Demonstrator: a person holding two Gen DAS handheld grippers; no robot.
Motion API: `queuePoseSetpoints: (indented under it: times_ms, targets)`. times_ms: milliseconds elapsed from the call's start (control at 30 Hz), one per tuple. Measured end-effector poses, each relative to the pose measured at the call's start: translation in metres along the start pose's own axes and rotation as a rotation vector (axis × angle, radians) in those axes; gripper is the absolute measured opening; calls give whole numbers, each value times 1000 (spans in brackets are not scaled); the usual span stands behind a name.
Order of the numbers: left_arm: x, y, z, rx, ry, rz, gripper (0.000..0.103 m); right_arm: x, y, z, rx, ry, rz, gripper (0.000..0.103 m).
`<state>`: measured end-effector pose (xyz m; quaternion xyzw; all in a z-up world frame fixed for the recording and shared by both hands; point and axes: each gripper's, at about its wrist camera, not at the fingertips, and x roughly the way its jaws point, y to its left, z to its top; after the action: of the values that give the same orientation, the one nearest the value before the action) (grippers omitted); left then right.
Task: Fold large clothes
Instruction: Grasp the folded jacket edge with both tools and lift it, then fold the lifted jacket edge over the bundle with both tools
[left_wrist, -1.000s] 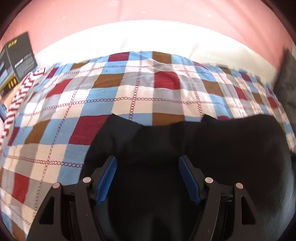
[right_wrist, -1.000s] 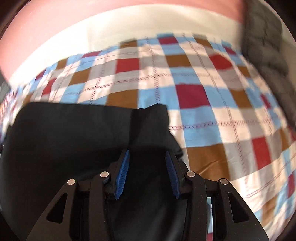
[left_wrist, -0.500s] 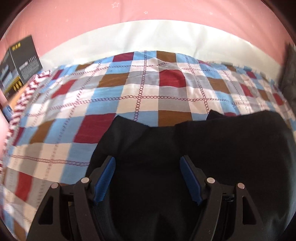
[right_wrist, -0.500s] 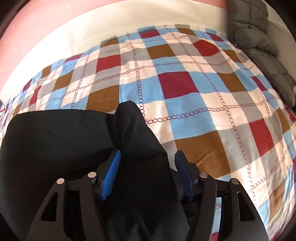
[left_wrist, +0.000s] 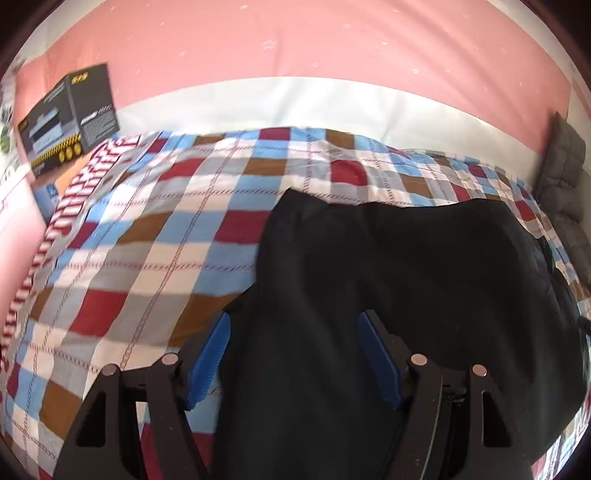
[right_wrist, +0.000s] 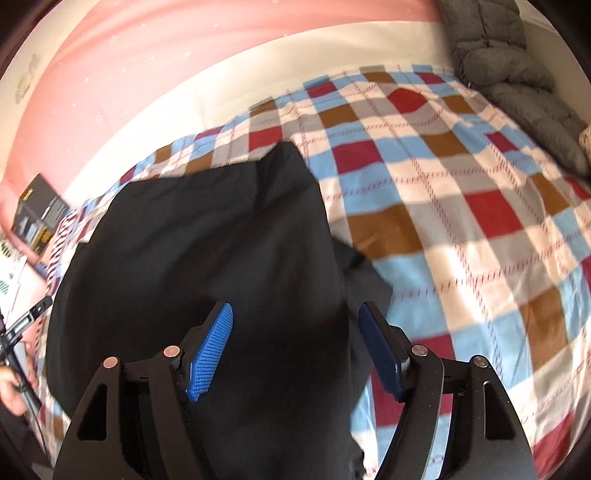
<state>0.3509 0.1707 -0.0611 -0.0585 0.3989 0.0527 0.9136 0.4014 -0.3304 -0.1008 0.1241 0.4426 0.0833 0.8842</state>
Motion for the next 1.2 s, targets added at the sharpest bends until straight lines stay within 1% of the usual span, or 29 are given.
queuePoseSetpoints:
  times_ms: [33,100,133,167,200,233,300,367,433,500,567,700,800,833,867,900,933,967,1000,1033,1133,1200]
  targets:
    - [2,14,-6,-28,15,-10,74,1,-4,-5,-3,9,15,77]
    - [13,39,-18,-90,75,-51,75,8,-16,-11,23,36,68,78]
    - [21,51,-24,-125,105,-81,78,10,-22,-12,46,47,93,80]
    - [27,62,-30,-166,125,-126,86,14,-29,-13,79,58,120,86]
    - [33,70,-34,-201,136,-165,91,17,-33,-14,95,61,134,89]
    - [38,77,-35,-228,146,-205,91,21,-36,-15,103,62,144,93]
    - [44,76,-36,-235,156,-245,91,28,-41,-15,123,70,175,93]
    - [52,70,-36,-226,168,-285,91,36,-48,-15,158,96,216,95]
    - [63,67,-36,-233,209,-344,91,47,-56,-16,196,135,272,97]
    - [74,71,-40,-274,256,-406,92,58,-66,-18,254,183,342,98]
    - [78,76,-44,-307,260,-444,93,62,-68,-20,271,196,376,98]
    - [84,70,-44,-275,265,-450,96,67,-61,-19,223,209,376,98]
    - [90,56,-36,-212,293,-415,96,73,-54,-13,169,230,360,98]
    - [90,51,-34,-187,297,-399,96,75,-51,-11,151,237,356,96]
    - [89,48,-34,-174,294,-390,94,78,-47,-10,132,243,357,87]
    - [86,46,-35,-169,286,-391,88,78,-46,-10,119,240,372,82]
    - [83,44,-36,-172,278,-401,85,75,-43,-11,113,229,372,75]
    - [80,43,-37,-175,269,-403,78,71,-45,-13,107,220,373,66]
    - [77,40,-38,-170,258,-400,73,65,-42,-14,94,203,374,62]
    - [73,35,-39,-152,246,-389,70,63,-39,-16,86,194,369,58]
    - [71,25,-36,-128,244,-362,59,67,-33,-15,81,190,336,55]
    - [67,15,-30,-104,246,-332,45,67,-26,-11,72,196,299,52]
